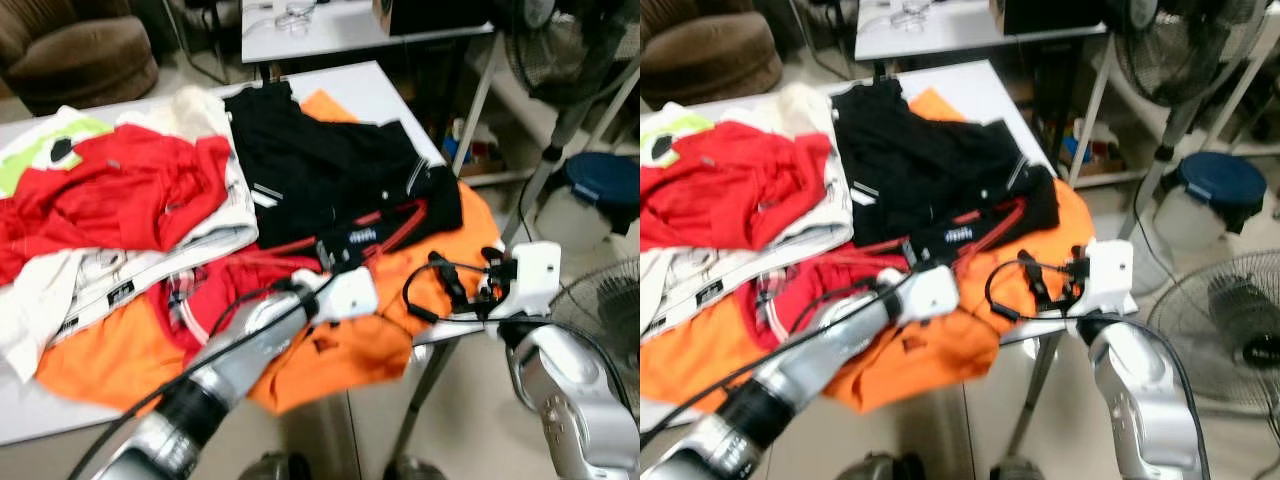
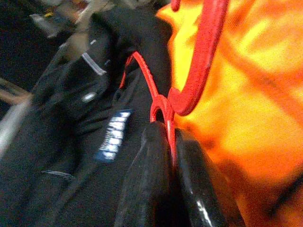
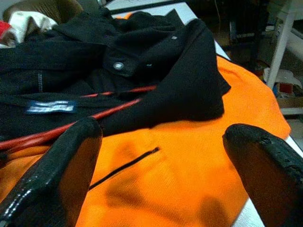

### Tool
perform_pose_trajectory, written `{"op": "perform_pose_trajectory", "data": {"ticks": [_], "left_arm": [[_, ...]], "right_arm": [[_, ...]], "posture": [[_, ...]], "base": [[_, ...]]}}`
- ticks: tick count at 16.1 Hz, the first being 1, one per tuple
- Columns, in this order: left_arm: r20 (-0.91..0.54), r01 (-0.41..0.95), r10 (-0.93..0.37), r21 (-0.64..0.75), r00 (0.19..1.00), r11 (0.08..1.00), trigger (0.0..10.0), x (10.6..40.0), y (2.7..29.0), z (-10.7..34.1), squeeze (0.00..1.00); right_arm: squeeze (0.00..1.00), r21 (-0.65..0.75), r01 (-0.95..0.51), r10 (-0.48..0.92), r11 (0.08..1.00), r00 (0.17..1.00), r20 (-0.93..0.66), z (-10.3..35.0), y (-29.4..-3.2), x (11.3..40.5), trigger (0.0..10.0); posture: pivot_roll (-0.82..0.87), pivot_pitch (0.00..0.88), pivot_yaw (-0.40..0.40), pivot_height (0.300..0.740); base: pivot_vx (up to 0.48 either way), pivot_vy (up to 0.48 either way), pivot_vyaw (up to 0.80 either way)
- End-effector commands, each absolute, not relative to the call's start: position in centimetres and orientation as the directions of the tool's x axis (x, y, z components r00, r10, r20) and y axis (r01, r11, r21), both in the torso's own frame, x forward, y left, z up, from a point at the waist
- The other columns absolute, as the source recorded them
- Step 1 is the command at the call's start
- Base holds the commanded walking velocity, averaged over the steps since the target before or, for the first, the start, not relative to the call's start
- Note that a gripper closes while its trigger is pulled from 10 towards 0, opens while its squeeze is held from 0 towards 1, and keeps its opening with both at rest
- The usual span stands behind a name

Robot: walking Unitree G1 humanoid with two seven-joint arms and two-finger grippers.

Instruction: Hang hanger

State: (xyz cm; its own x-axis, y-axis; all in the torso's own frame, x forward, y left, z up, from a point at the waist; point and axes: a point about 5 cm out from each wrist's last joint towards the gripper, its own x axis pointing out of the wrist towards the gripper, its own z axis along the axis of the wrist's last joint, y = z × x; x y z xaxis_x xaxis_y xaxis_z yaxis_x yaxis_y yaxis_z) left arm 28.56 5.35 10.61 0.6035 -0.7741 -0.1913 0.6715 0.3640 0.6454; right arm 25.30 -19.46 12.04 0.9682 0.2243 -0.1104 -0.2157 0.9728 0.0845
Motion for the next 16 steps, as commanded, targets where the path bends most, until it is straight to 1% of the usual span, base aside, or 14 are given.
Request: {"op": "perform_pose_trajectory", "data": {"ticks": [1,2,4,5,7,8,9,11,12,13,14,15,16], "left_arm": [[-0.238,0.768,-0.823,0.555,0.515,0.32,10.0,27.5,5.4,10.3,0.0],[-0.246,0.807,-0.844,0.502,0.477,0.31,10.0,27.2,6.3,10.8,0.0],[-0.25,0.83,-0.855,0.466,0.455,0.306,10.0,27.5,8.2,12.2,0.0],[-0.25,0.833,-0.857,0.464,0.45,0.302,10.0,27.5,8.4,12.5,0.0],[-0.197,0.807,-0.85,0.471,0.489,0.356,10.0,28.2,8.9,13.9,0.0],[-0.18,0.793,-0.842,0.478,0.508,0.377,10.0,28.4,8.8,14.1,0.0],[-0.137,0.762,-0.824,0.488,0.549,0.426,10.0,28.9,8.6,14.6,0.0],[-0.091,0.734,-0.808,0.486,0.582,0.474,10.0,29.4,8.3,15.2,0.0],[-0.089,0.718,-0.804,0.513,0.588,0.469,10.0,29.5,8.0,15.2,0.0],[-0.09,0.715,-0.801,0.517,0.592,0.47,10.0,29.6,7.9,15.1,0.0],[-0.089,0.714,-0.8,0.516,0.594,0.473,10.0,29.7,7.9,15.1,0.0],[-0.081,0.706,-0.795,0.519,0.602,0.482,10.0,29.8,7.9,15.2,0.0],[-0.059,0.682,-0.778,0.528,0.625,0.507,10.0,30.1,7.9,15.3,0.0]], "right_arm": [[0.0,0.094,-0.211,0.221,0.973,0.969,-0.114,11.9,-19.5,25.2,10.0],[0.0,0.097,-0.211,0.222,0.973,0.968,-0.117,11.9,-19.5,25.1,10.0],[0.0,0.103,-0.211,0.223,0.972,0.967,-0.12,11.8,-19.5,25.1,10.0],[0.0,0.111,-0.21,0.222,0.972,0.968,-0.118,11.9,-19.5,25.2,10.0],[0.0,0.223,-0.173,0.191,0.959,0.98,-0.062,13.6,-20.1,26.6,10.0],[0.0,0.229,-0.174,0.188,0.958,0.981,-0.043,14.2,-20.2,26.9,10.0],[0.0,0.207,-0.17,0.172,0.964,0.985,0.008,15.8,-20.7,28.0,10.0],[0.0,0.199,-0.172,0.167,0.965,0.985,0.044,17.2,-21.3,29.5,10.0],[0.0,0.281,-0.159,0.157,0.946,0.987,0.031,17.2,-21.7,30.7,10.0],[0.82,0.32,-0.169,0.171,0.932,0.985,0.023,17.0,-21.6,31.1,10.0],[0.82,0.33,-0.171,0.174,0.928,0.984,0.021,17.0,-21.6,31.3,10.0],[1.0,0.338,-0.171,0.175,0.926,0.984,0.019,16.9,-21.6,31.4,10.0],[1.0,0.322,-0.171,0.181,0.931,0.984,-0.002,16.5,-21.6,32.0,10.0]], "posture": [[-0.21,0.089,0.106,0.74],[-0.21,0.09,0.106,0.74],[-0.2,0.091,0.104,0.74],[-0.19,0.092,0.104,0.74],[-0.19,0.092,0.107,0.74],[-0.19,0.092,0.107,0.74],[-0.19,0.092,0.111,0.74],[-0.19,0.092,0.115,0.74],[-0.19,0.092,0.113,0.74],[-0.19,0.091,0.113,0.74],[-0.19,0.091,0.112,0.74],[-0.18,0.091,0.108,0.74],[-0.18,0.091,0.106,0.74]], "base": [[0.0,0.0,0.0],[0.0,0.0,0.0],[0.0,0.0,0.0],[0.0,0.0,0.0],[0.0,0.0,0.0],[0.0,0.0,0.0],[0.0,0.0,0.0],[0.0,0.0,0.0],[0.0,0.0,0.0],[0.0,0.0,0.0],[0.0,0.0,0.0],[0.0,0.0,0.0],[0.0,0.0,0.0]]}}
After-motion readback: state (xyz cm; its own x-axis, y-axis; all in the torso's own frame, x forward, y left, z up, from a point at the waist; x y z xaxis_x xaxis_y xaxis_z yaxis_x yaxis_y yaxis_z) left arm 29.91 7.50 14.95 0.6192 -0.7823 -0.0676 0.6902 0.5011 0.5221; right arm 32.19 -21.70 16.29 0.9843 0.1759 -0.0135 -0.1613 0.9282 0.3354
